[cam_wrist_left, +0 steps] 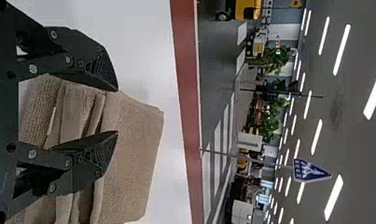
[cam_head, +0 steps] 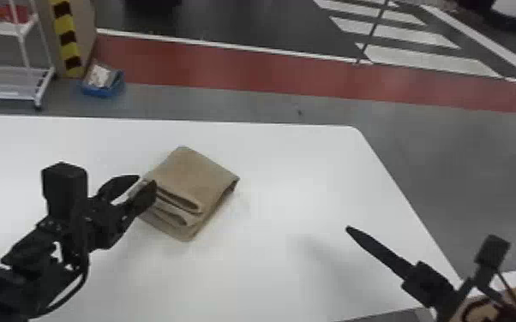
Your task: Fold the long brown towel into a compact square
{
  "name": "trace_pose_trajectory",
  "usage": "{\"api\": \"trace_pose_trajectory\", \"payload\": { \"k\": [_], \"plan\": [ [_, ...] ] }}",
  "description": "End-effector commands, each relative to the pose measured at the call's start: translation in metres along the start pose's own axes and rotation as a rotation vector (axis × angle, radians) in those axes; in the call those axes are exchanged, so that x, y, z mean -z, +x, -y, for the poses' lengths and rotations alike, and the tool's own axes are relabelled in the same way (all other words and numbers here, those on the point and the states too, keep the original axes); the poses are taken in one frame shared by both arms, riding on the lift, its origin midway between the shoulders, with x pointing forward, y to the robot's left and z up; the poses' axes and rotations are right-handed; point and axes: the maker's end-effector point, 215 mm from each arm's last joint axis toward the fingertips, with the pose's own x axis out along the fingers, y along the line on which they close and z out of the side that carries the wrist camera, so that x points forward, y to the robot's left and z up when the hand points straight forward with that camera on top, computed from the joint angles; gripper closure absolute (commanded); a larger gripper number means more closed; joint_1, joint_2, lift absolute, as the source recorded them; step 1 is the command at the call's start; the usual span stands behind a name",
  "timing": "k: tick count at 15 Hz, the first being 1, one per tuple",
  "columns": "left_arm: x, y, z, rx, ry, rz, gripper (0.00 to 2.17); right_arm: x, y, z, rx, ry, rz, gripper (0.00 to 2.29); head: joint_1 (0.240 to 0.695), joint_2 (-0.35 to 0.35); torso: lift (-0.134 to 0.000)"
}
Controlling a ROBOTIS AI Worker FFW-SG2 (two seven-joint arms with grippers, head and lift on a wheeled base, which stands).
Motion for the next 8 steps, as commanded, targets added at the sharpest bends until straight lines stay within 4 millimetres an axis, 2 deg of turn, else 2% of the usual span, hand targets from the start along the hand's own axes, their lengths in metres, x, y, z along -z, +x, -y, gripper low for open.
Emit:
{"api": "trace_pose_trajectory", "payload": {
  "k": [1, 2, 3, 8],
  "plan": [
    [-0.008, 0.014, 0.001, 0.015, 0.047, 0.055, 1.97, -0.001, -0.011, -0.003, -0.009, 0.017, 0.023, 2.07, 0.695, -0.308, -0.12],
    [-0.01, 0.018, -0.001, 0.016, 0.063, 0.067, 1.98, -0.001, -0.012, -0.004, -0.017, 0.019, 0.026, 2.07, 0.695, -0.322, -0.12],
    [-0.014, 0.021, -0.003, 0.012, 0.068, 0.091, 2.14, -0.002, -0.012, -0.006, -0.025, 0.023, 0.03, 2.07, 0.695, -0.325, -0.12],
    [0.004, 0.04, -0.029, -0.02, 0.125, 0.029, 2.14, -0.006, -0.018, -0.012, -0.052, 0.03, 0.045, 2.07, 0.695, -0.318, -0.12]
  ]
}}
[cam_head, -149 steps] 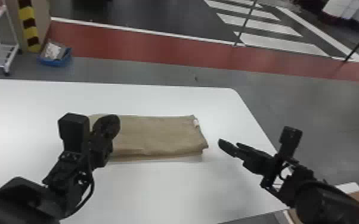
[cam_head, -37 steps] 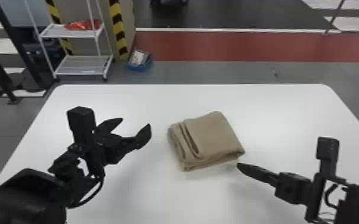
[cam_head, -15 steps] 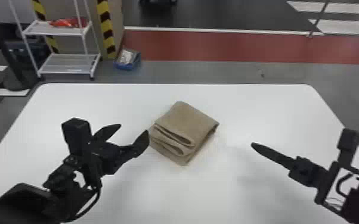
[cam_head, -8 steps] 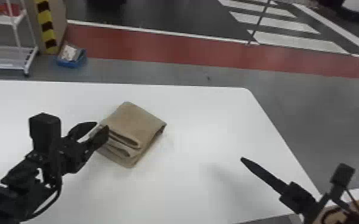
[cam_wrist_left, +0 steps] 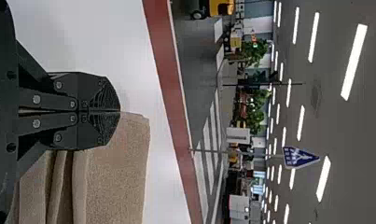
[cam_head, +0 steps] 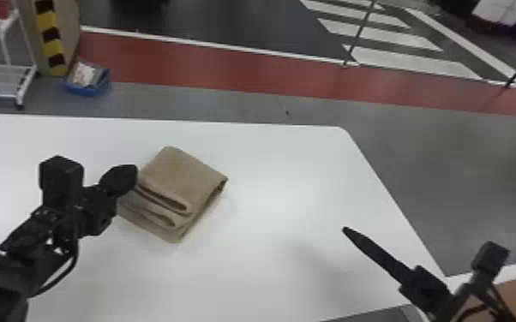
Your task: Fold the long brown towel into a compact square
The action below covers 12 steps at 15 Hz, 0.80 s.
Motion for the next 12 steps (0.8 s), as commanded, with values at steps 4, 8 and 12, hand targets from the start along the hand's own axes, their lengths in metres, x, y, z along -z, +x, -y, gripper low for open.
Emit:
{"api": "trace_pose_trajectory", "payload": {
  "k": [4, 8, 12],
  "plan": [
    [0.017, 0.005, -0.033, -0.037, 0.015, -0.044, 2.14, -0.006, -0.004, -0.008, -0.027, 0.004, 0.017, 2.07, 0.695, -0.3, -0.12],
    [0.024, 0.0, -0.046, -0.053, 0.022, -0.059, 2.14, -0.009, -0.002, -0.006, -0.026, -0.001, 0.022, 2.07, 0.695, -0.273, -0.12],
    [0.039, -0.009, -0.039, -0.044, 0.013, -0.083, 2.14, -0.012, 0.007, -0.009, -0.038, -0.008, 0.025, 2.07, 0.695, -0.258, -0.12]
  ]
}}
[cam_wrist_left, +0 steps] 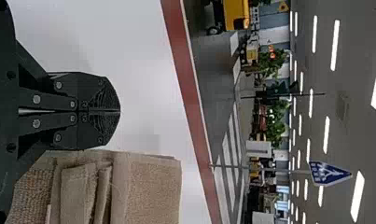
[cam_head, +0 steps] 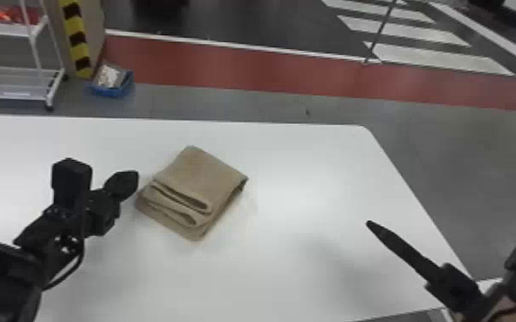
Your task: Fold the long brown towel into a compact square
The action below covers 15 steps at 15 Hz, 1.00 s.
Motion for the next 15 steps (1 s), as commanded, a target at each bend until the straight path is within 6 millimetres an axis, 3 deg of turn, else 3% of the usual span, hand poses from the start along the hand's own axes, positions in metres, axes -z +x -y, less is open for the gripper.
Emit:
{"api": "trace_pose_trajectory", "payload": {
  "k": [1, 8, 12, 15],
  "plan": [
    [0.009, -0.007, 0.011, 0.015, -0.011, -0.015, 2.14, 0.0, 0.006, -0.002, -0.007, -0.003, -0.002, 2.07, 0.695, -0.257, -0.12],
    [0.01, -0.037, 0.079, 0.161, -0.089, -0.102, 2.14, 0.0, 0.012, 0.008, -0.006, 0.018, 0.007, 2.07, 0.695, -0.298, -0.12],
    [0.024, -0.057, 0.121, 0.221, -0.116, -0.148, 2.14, 0.001, 0.009, 0.015, -0.001, 0.032, 0.018, 2.07, 0.695, -0.35, -0.12],
    [0.028, -0.069, 0.137, 0.24, -0.125, -0.167, 2.14, 0.0, 0.006, 0.019, 0.006, 0.032, 0.022, 2.07, 0.695, -0.35, -0.12]
  ]
}}
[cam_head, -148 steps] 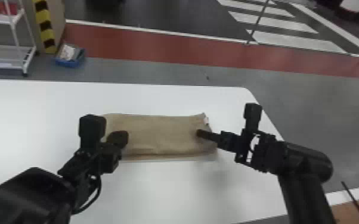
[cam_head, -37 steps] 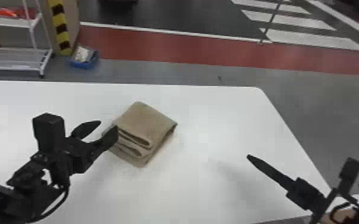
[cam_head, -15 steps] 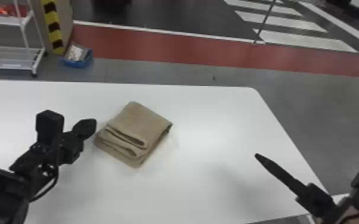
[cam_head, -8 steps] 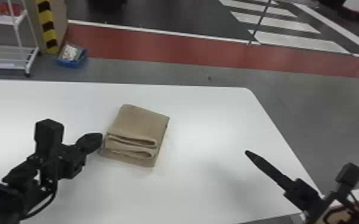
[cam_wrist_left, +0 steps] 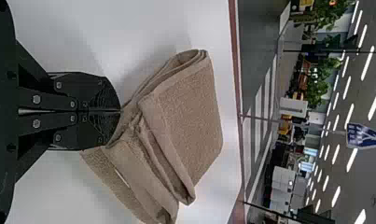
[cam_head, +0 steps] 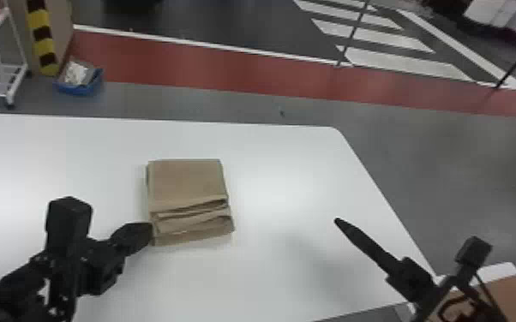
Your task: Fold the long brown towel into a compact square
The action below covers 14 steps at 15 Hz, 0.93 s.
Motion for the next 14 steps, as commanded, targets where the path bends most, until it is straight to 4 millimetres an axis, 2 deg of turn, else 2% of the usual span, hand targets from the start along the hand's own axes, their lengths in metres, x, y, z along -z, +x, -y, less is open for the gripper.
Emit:
{"api": "trace_pose_trajectory", "payload": {
  "k": [1, 2, 3, 4, 5, 6, 7, 8, 9, 10, 11, 12, 13, 14],
  "plan": [
    [0.003, -0.005, 0.005, -0.008, 0.003, -0.004, 2.14, 0.0, -0.002, 0.003, 0.008, 0.004, -0.001, 2.07, 0.695, -0.35, -0.12],
    [-0.007, -0.008, -0.003, -0.032, 0.007, 0.013, 2.1, 0.0, 0.001, 0.0, 0.001, 0.004, 0.0, 2.07, 0.695, -0.35, -0.12],
    [-0.024, -0.011, -0.01, -0.06, 0.012, 0.047, 1.8, -0.002, 0.004, -0.001, 0.0, -0.003, -0.001, 2.07, 0.695, -0.35, -0.12],
    [-0.039, -0.019, -0.019, -0.084, 0.015, 0.083, 1.42, -0.008, 0.009, -0.003, -0.002, -0.022, 0.0, 2.07, 0.695, -0.35, -0.12],
    [-0.057, -0.028, -0.028, -0.112, 0.014, 0.124, 0.92, -0.012, 0.014, -0.001, 0.008, -0.047, -0.012, 2.06, 0.695, -0.35, -0.12],
    [-0.077, -0.041, -0.04, -0.143, 0.013, 0.166, 0.3, -0.017, 0.026, 0.0, 0.022, -0.091, -0.035, 2.01, 0.695, -0.35, -0.12],
    [-0.094, -0.047, -0.042, -0.164, 0.019, 0.196, 0.25, -0.023, 0.042, 0.0, 0.031, -0.123, -0.058, 1.88, 0.695, -0.349, -0.12],
    [-0.107, -0.055, -0.048, -0.192, 0.02, 0.224, 0.25, -0.033, 0.057, -0.003, 0.036, -0.155, -0.063, 1.84, 0.695, -0.349, -0.12],
    [-0.111, -0.059, -0.054, -0.224, 0.019, 0.233, 0.19, -0.04, 0.071, -0.003, 0.05, -0.187, -0.075, 1.75, 0.695, -0.318, -0.12],
    [-0.121, -0.062, -0.057, -0.25, 0.026, 0.255, 0.14, -0.046, 0.088, -0.004, 0.071, -0.236, -0.093, 1.28, 0.695, -0.302, -0.12],
    [-0.134, -0.065, -0.062, -0.273, 0.038, 0.283, 0.14, -0.052, 0.107, -0.006, 0.096, -0.29, -0.112, 0.59, 0.695, -0.29, -0.12],
    [-0.141, -0.068, -0.073, -0.301, 0.035, 0.296, 0.14, -0.054, 0.122, -0.007, 0.118, -0.324, -0.13, 0.11, 0.695, -0.277, -0.12],
    [-0.152, -0.07, -0.08, -0.325, 0.028, 0.316, 0.14, -0.046, 0.139, -0.008, 0.144, -0.344, -0.175, 0.0, 0.695, -0.252, -0.12],
    [-0.164, -0.074, -0.089, -0.366, 0.024, 0.342, 0.14, -0.039, 0.157, -0.013, 0.158, -0.38, -0.188, 0.0, 0.695, -0.238, -0.12]
  ]
}}
